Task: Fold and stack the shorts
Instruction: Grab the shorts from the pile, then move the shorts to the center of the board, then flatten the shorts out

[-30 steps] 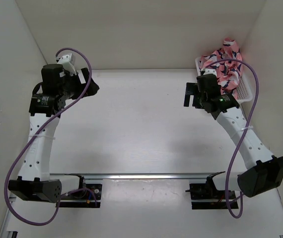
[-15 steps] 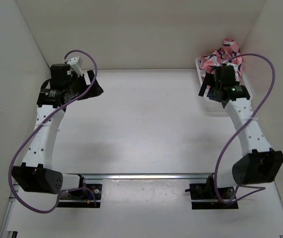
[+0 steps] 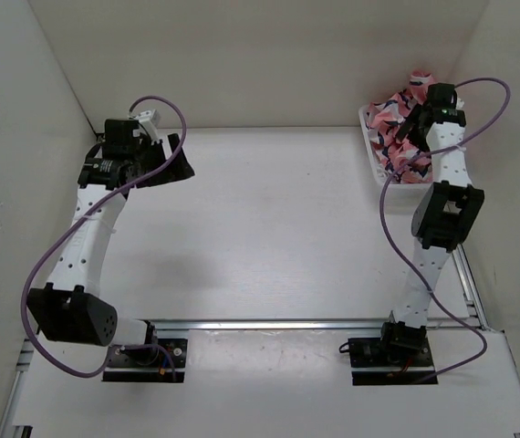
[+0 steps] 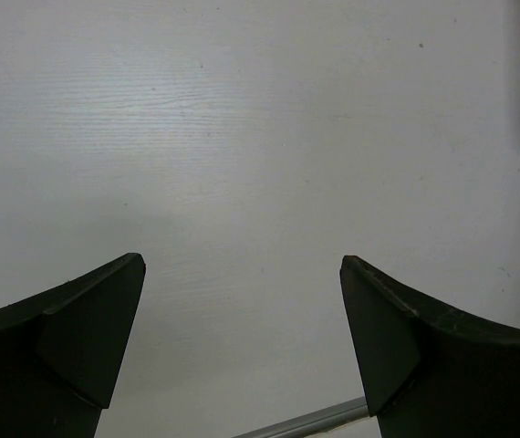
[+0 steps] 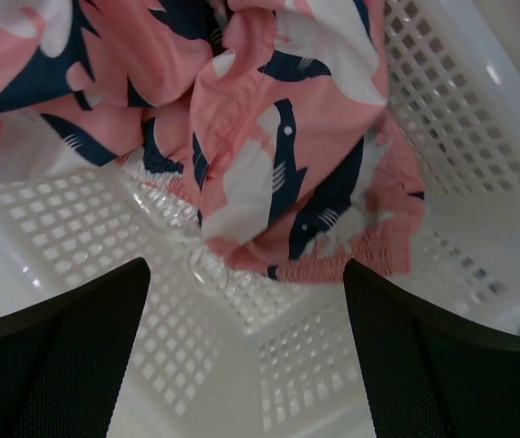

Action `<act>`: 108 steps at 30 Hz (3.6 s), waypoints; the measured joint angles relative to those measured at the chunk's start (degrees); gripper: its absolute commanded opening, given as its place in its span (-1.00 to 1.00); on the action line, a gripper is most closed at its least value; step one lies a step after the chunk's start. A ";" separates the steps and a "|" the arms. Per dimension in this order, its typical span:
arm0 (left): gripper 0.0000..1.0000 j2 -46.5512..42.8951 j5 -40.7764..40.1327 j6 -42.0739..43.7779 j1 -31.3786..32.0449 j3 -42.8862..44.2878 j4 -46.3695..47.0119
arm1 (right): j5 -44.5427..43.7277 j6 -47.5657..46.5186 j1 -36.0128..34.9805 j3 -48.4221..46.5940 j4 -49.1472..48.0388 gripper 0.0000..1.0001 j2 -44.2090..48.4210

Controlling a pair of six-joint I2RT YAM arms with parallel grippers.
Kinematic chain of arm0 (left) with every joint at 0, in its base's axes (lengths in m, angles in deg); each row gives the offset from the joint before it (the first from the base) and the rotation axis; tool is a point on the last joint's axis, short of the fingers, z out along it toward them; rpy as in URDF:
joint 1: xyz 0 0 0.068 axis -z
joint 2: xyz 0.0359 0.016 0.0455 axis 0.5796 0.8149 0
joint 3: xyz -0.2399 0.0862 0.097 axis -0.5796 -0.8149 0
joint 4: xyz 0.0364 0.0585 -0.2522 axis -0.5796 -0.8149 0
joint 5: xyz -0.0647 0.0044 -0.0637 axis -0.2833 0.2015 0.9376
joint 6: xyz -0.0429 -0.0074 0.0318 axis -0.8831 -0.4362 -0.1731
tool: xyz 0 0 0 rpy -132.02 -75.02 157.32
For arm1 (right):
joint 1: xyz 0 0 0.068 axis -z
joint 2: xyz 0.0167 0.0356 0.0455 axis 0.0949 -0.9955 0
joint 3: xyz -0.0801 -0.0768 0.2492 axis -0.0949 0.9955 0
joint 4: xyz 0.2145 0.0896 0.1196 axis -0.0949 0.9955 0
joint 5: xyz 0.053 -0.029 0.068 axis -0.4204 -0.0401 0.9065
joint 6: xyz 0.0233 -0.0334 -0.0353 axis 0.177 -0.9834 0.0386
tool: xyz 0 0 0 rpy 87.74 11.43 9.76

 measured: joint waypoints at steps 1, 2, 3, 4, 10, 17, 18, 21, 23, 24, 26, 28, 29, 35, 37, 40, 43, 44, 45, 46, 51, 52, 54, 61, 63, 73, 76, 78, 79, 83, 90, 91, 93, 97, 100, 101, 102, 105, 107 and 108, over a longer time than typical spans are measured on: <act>1.00 0.33 -0.07 0.04 0.00 0.00 0.02 | 0.22 -0.15 0.26 -2.54 0.20 0.81 -2.95; 1.00 0.70 -0.15 0.04 0.00 -0.02 0.02 | 0.68 -0.20 0.42 -4.85 0.79 0.76 -5.62; 1.00 1.14 -0.37 0.07 0.13 -0.02 0.00 | 1.27 -0.26 0.50 -6.54 1.16 0.71 -7.80; 1.00 1.57 -0.79 0.07 0.33 -0.02 0.02 | 1.97 -0.42 0.55 -7.74 1.27 0.65 -9.68; 1.00 3.56 -3.45 0.00 1.25 -0.55 0.00 | 4.55 -1.07 0.48 -10.84 1.68 -0.54 -16.31; 1.00 4.98 -5.35 0.31 1.92 -1.75 -0.17 | 7.06 0.09 0.44 -12.02 1.40 -1.00 -16.04; 1.00 5.25 -5.51 0.35 1.92 -1.79 -0.15 | 7.17 0.07 0.44 -12.02 1.49 -1.00 -15.47; 1.00 5.25 -5.60 0.46 1.92 -2.36 -0.17 | 7.52 -0.48 0.24 -11.91 1.73 -1.00 -11.78; 1.00 5.09 -5.62 0.44 1.92 -2.51 -0.26 | 7.82 -1.03 -0.11 -11.91 1.79 -1.00 -7.15; 1.00 4.92 -5.60 0.44 1.92 -2.60 -0.24 | 8.17 -1.27 -0.37 -11.93 1.70 -1.00 -4.39; 1.00 4.48 -5.64 0.44 1.92 -2.75 -0.33 | 9.99 -1.44 -1.25 -12.70 1.44 -1.00 2.23; 1.00 4.20 -6.08 0.35 1.88 -2.75 -0.35 | 12.87 -1.44 -2.97 -14.16 -0.33 -1.00 9.62; 1.00 4.20 -6.27 0.17 1.73 -2.75 -0.39 | 14.16 -1.46 -4.35 -14.95 -1.75 -1.00 13.29; 1.00 4.07 -6.32 -4.17 -3.15 -4.66 -0.63 | 22.64 -0.63 -20.37 -13.57 -10.86 -1.00 30.69; 1.00 4.04 -6.27 -5.60 -5.90 -5.11 -1.07 | 23.69 -0.85 -26.75 -9.86 -11.80 -1.00 33.79; 1.00 3.39 -6.32 -7.58 -9.64 -5.11 -1.62 | 22.36 -1.68 -35.41 3.32 -13.33 -1.00 37.44; 1.00 1.29 -6.49 -9.05 -12.04 -5.09 -1.95 | 20.98 -1.53 -40.26 16.06 -13.44 0.16 36.52; 1.00 0.42 -6.58 -9.38 -12.37 -5.09 -1.99 | 20.35 -1.44 -40.81 20.39 -12.76 0.62 35.10; 1.00 -0.61 -6.80 -9.68 -12.55 -5.09 -2.05 | 19.45 -1.51 -40.76 24.00 -11.82 0.86 33.14; 1.00 -1.53 -6.86 -9.84 -12.61 -5.03 -2.08 | 18.34 -1.64 -40.17 26.88 -10.99 0.92 30.91; 0.52 -2.43 -5.68 -8.79 -11.69 -4.42 -2.03 | 13.03 -1.51 -33.40 31.17 -5.09 0.46 21.79; 0.36 -2.34 -5.29 -8.59 -10.93 -4.74 -1.95 | 11.65 -1.42 -32.33 32.52 -4.76 0.34 22.10; -0.12 -2.32 -4.04 -8.31 -8.37 -6.86 -1.20 | 9.27 -1.51 -32.30 35.80 -5.22 -0.07 25.11; 0.67 2.93 1.20 -9.55 3.48 -18.27 1.77 | 6.34 -1.49 -48.85 41.48 -6.69 0.23 34.18; 1.00 6.88 2.93 -9.46 5.44 -18.60 2.23 | 6.29 -0.92 -53.05 43.10 -7.28 0.49 33.92; 0.46 22.23 6.12 -8.07 7.98 -15.63 6.03 | 4.28 1.81 -50.29 46.56 -5.60 0.72 33.48; -0.63 25.62 7.28 -6.93 7.87 -11.96 6.38 | 3.19 2.03 -48.54 46.56 -5.38 0.75 35.08; -0.79 26.53 8.39 -5.90 7.19 -9.62 6.58 | 2.75 2.19 -47.12 46.56 -5.05 0.75 36.74; -0.79 26.56 8.96 -5.53 6.71 -8.46 6.23 | 2.51 2.23 -46.23 46.56 -4.83 0.75 37.66; -0.79 25.70 8.63 -5.07 1.66 -0.04 1.11 | 1.75 2.16 -41.86 46.53 -4.52 0.75 40.70; -0.79 23.89 3.61 -4.44 -4.26 35.63 -6.40 | 1.88 1.25 -33.66 45.48 -4.37 0.75 42.40; -0.79 23.08 3.43 -4.22 -3.41 39.60 -6.84 | 2.29 1.16 -32.57 45.40 -4.37 0.75 42.47; -0.79 20.44 3.56 -4.02 -1.57 43.21 -7.21 | 3.04 1.07 -30.88 45.40 -4.35 0.75 42.84; -0.79 15.85 4.39 -4.04 1.05 42.71 -8.61 | 5.16 1.14 -29.81 45.55 -4.44 0.75 43.87; -0.79 16.26 4.35 -4.39 1.42 42.01 -9.70 | 7.06 1.31 -29.88 47.47 -5.01 0.75 44.98; -0.79 16.94 4.31 -4.74 1.60 42.01 -9.99 | 7.61 1.40 -29.92 48.35 -4.98 0.75 45.27; -0.79 17.79 4.17 -5.16 1.99 42.05 -10.16 | 7.98 1.49 -29.92 49.07 -4.87 0.75 45.33; -0.79 21.90 4.24 -6.78 4.79 44.96 -11.15 | 8.59 1.64 -29.94 50.18 -4.63 0.77 45.33; -0.79 25.57 4.79 -8.31 7.56 49.09 -11.34 | 8.57 1.70 -29.94 50.18 -4.74 0.80 45.42; -0.79 27.80 5.46 -9.18 9.01 52.11 -11.21 | 8.52 1.79 -29.90 50.18 -4.76 0.80 45.57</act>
